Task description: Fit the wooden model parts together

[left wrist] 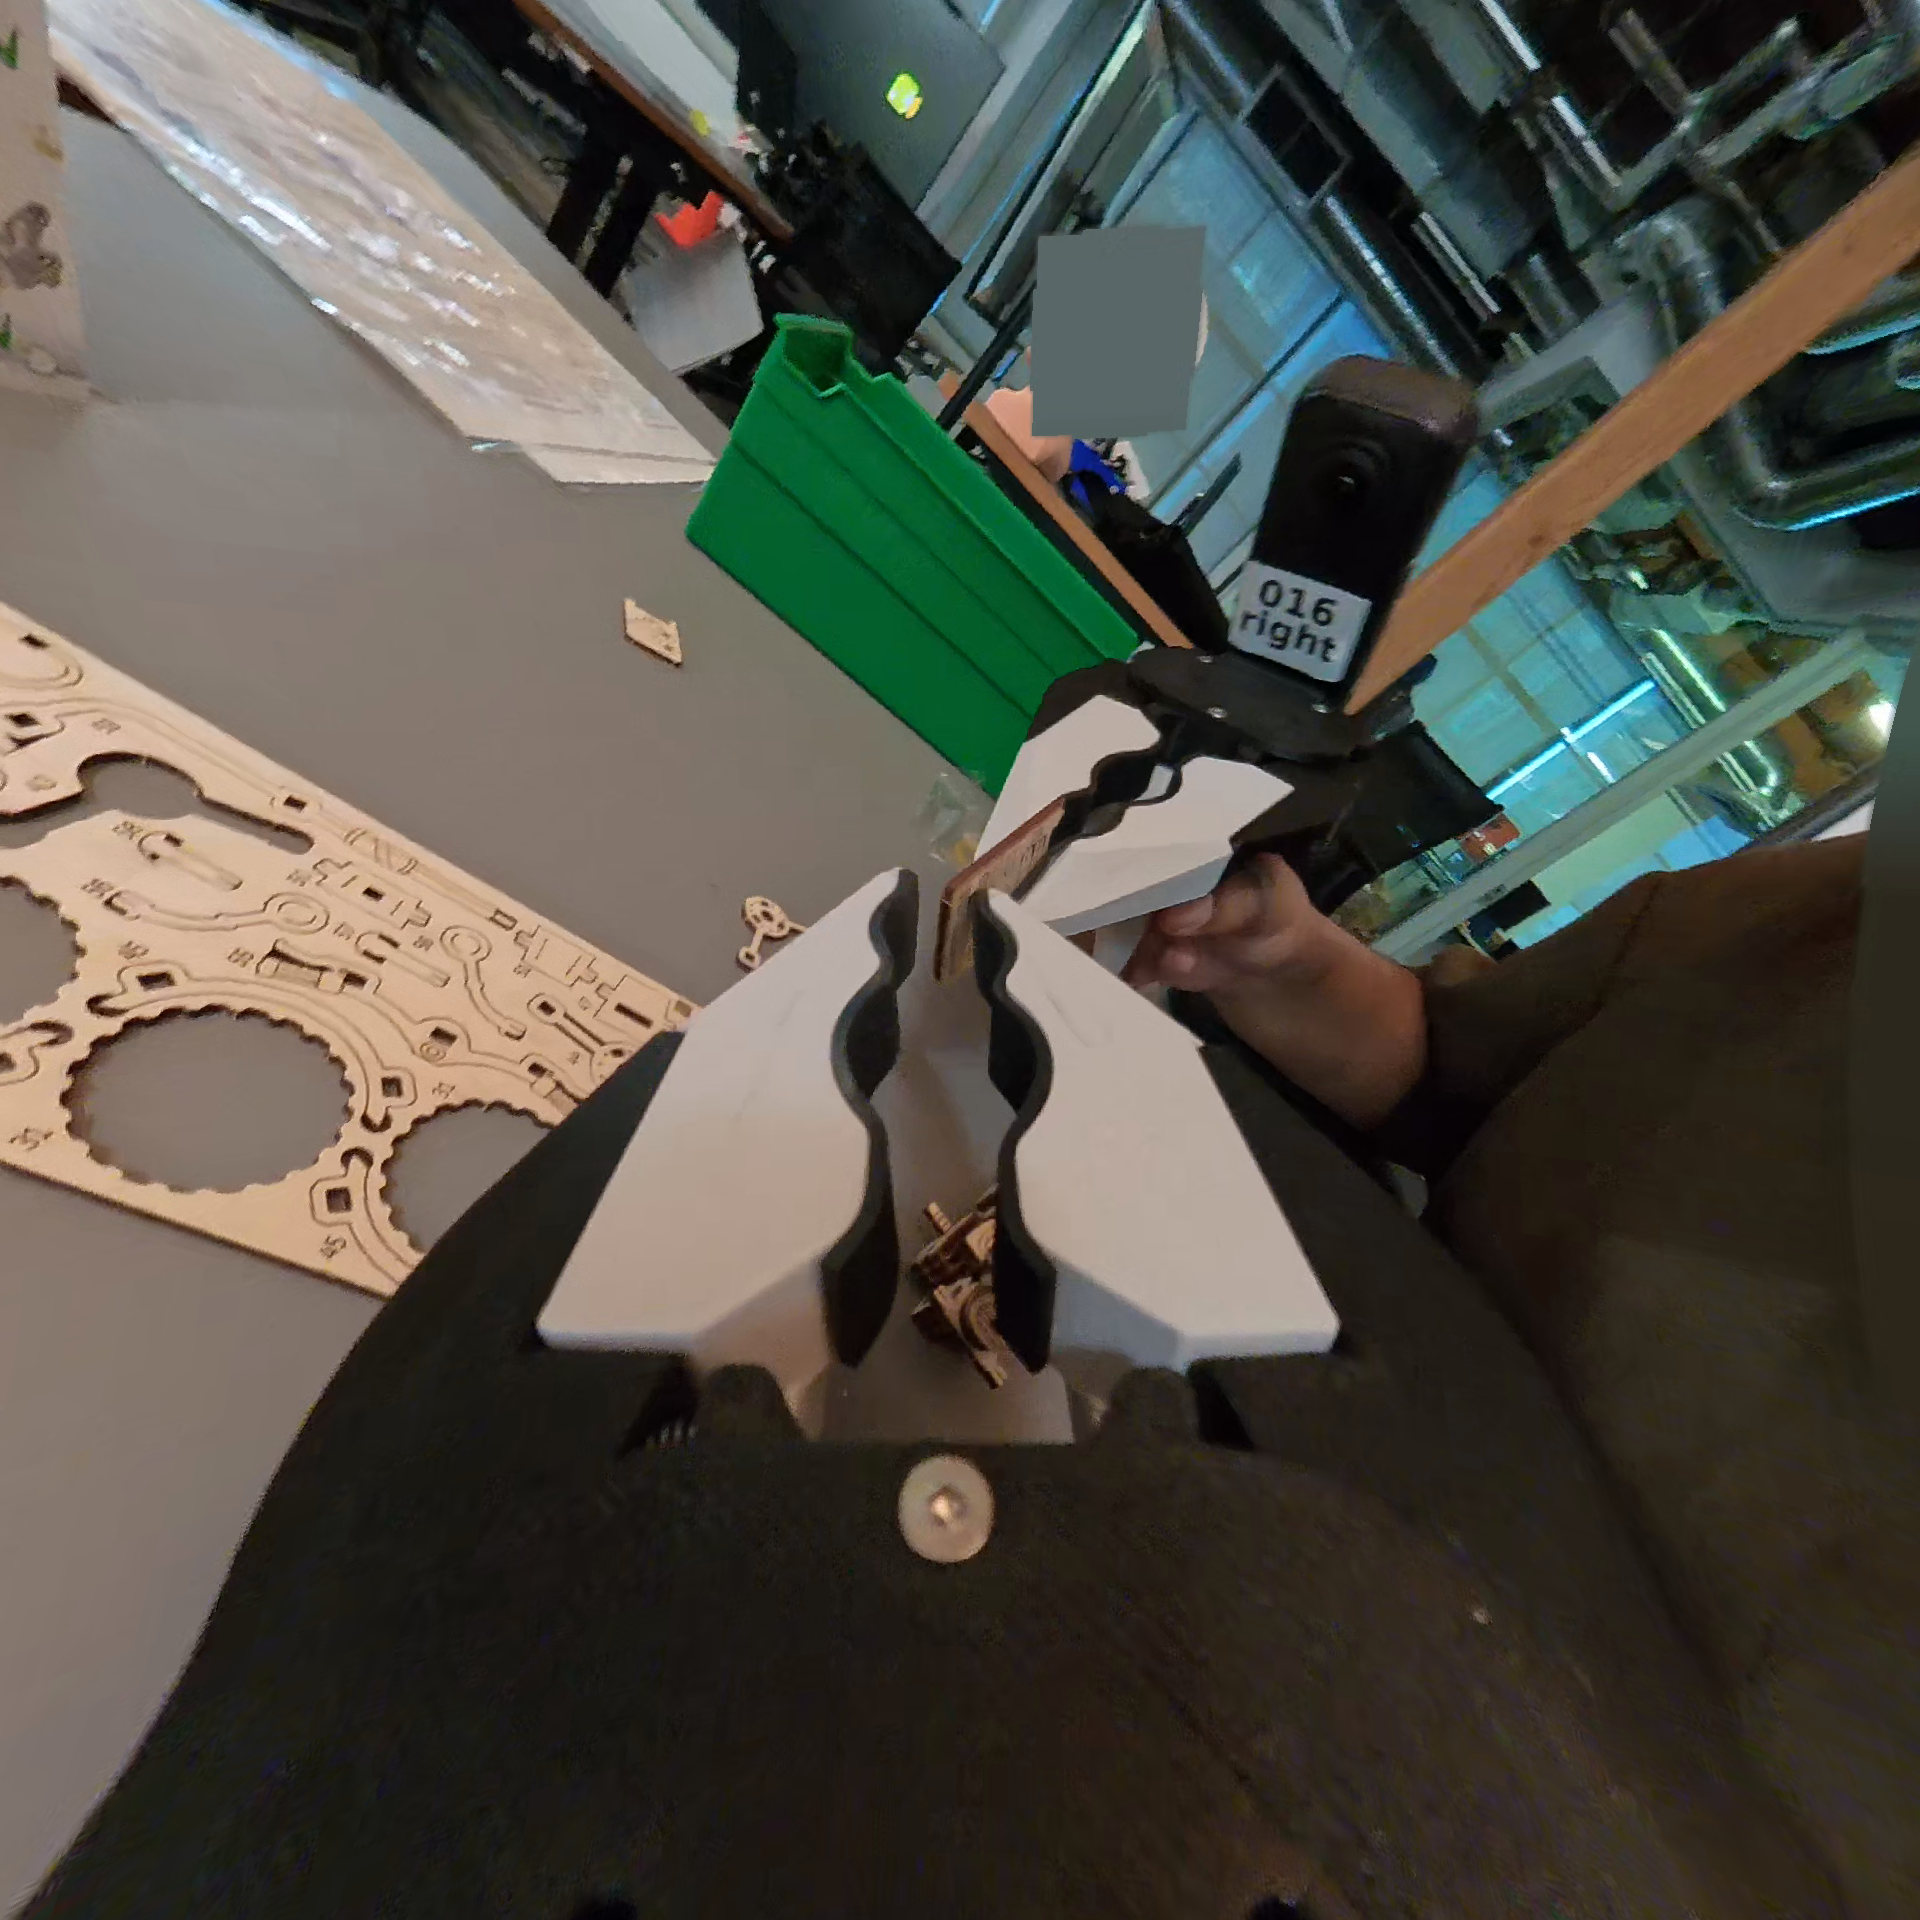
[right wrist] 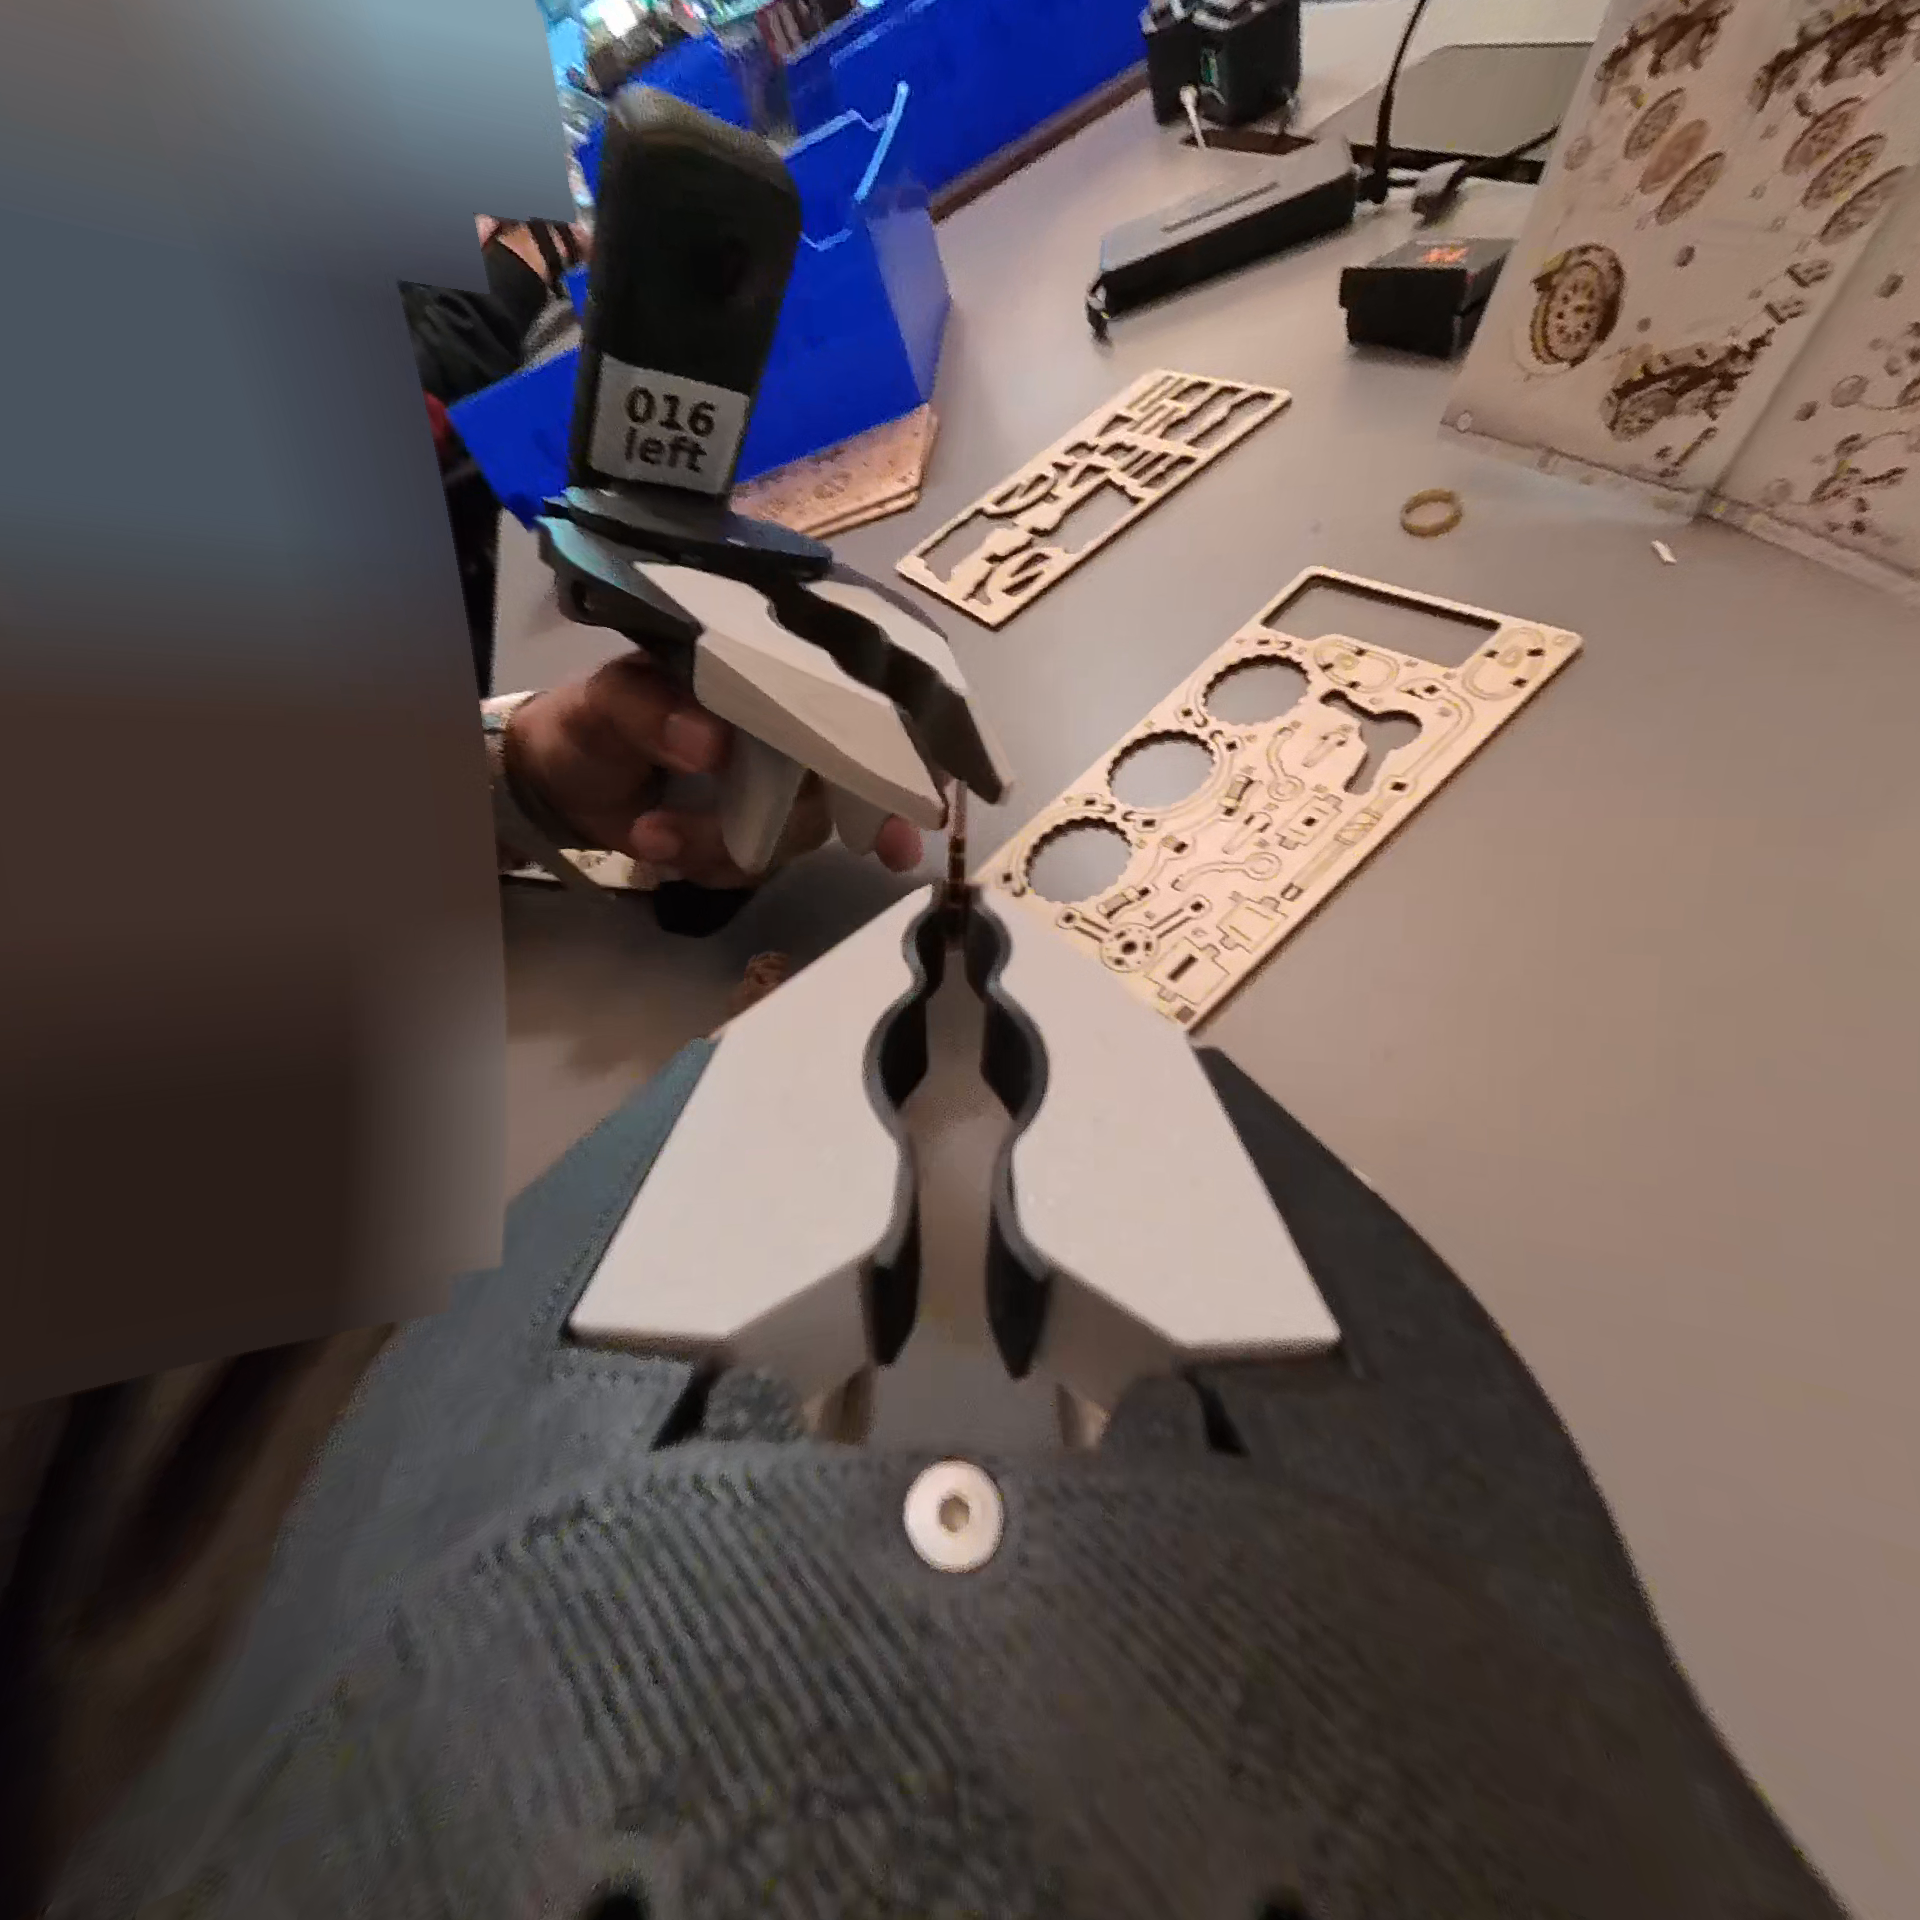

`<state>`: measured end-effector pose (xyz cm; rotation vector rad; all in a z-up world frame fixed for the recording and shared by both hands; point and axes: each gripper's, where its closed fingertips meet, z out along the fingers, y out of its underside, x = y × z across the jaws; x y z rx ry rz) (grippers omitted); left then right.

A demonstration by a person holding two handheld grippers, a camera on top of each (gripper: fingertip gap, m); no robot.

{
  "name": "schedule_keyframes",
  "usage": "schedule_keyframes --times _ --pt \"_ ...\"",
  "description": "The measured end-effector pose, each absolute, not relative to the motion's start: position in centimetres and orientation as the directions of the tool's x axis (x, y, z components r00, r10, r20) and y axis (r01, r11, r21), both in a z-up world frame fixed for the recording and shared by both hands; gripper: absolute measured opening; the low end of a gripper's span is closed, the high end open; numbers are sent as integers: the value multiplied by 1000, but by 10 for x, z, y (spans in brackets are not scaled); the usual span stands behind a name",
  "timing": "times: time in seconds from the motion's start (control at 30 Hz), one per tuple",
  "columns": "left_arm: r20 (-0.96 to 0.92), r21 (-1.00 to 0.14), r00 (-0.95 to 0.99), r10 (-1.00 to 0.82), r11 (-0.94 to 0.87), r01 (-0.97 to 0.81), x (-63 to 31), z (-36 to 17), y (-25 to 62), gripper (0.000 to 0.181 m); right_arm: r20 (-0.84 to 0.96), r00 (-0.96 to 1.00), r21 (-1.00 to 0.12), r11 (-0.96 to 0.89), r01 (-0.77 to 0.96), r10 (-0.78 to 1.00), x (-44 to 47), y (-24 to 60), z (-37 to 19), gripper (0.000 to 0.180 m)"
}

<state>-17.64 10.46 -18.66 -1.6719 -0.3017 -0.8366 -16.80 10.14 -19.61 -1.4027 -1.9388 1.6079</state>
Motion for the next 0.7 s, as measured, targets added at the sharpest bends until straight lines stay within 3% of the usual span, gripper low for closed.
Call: schedule_keyframes --times 0.17,0.7 --pt "633 -774 708 -313 -251 582 -168 -174 101 7 -411 -560 -865 -112 489 719 -163 94 -189 0" --pt "638 -770 698 -325 -278 574 -167 -176 99 5 -381 -568 -879 -96 467 729 -164 92 -186 0"
